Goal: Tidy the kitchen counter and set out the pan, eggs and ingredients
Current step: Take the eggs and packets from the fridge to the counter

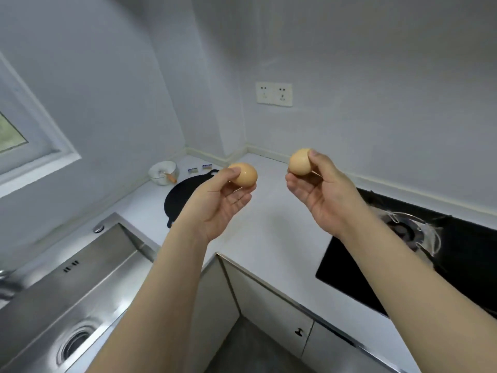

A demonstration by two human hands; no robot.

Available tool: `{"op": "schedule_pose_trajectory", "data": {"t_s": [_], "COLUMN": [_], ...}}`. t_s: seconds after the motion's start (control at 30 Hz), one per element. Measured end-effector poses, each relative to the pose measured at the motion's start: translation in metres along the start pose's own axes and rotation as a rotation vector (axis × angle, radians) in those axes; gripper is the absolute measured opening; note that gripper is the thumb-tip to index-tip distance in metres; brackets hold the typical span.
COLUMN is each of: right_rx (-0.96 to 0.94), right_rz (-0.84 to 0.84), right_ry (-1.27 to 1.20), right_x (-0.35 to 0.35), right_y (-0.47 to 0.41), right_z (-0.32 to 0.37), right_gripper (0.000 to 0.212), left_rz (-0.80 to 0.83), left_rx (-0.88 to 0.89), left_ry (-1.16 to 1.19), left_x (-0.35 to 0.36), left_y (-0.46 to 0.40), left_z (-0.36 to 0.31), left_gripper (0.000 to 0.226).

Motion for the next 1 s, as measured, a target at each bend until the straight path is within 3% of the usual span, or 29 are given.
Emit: {"op": "schedule_pose_trajectory", "data": {"t_s": [0.17, 0.47, 0.6, 0.77, 1.0], "right_rx": [0.137, 0.261, 0.293, 0.333, 0.375], "right_rz": [0.104, 0.196, 0.207, 0.152, 0.157], "right_ry": [0.017, 0.116, 0.163, 0.220, 0.288], "right_x": [0.034, 0.081, 0.097, 0.119, 0.140], "right_y": [-0.047, -0.140, -0.206, -0.298, -0.425], "right_z": [-0.035, -0.088, -0.122, -0.161, -0.216], "right_gripper": [0.021, 0.014, 0.017, 0.014, 0.016], "left_rz": [-0.155, -0.254, -0.250, -0.279, -0.262], "left_rx": [0.077, 0.061, 0.037, -0.011, -0.116], "left_ry": [0.040, -0.026, -0.071, -0.130, -0.199], "left_x": [-0.053, -0.131, -0.180, -0.244, -0.319], "left_y": [-0.006, -0.062, -0.115, -0.196, -0.297], "left_z": [-0.024, -0.060, -0.080, -0.103, -0.122], "left_gripper": [0.019, 0.025, 0.019, 0.034, 0.015]}}
Point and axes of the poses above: each hand's wrist, its own y-axis away from the middle knuckle, its own x-axis out of the palm, z = x × y, the point moved 6 cm from there along -y, towards the middle knuckle, and after that the axes turned 9 degrees about z, right-handed, at the moved point
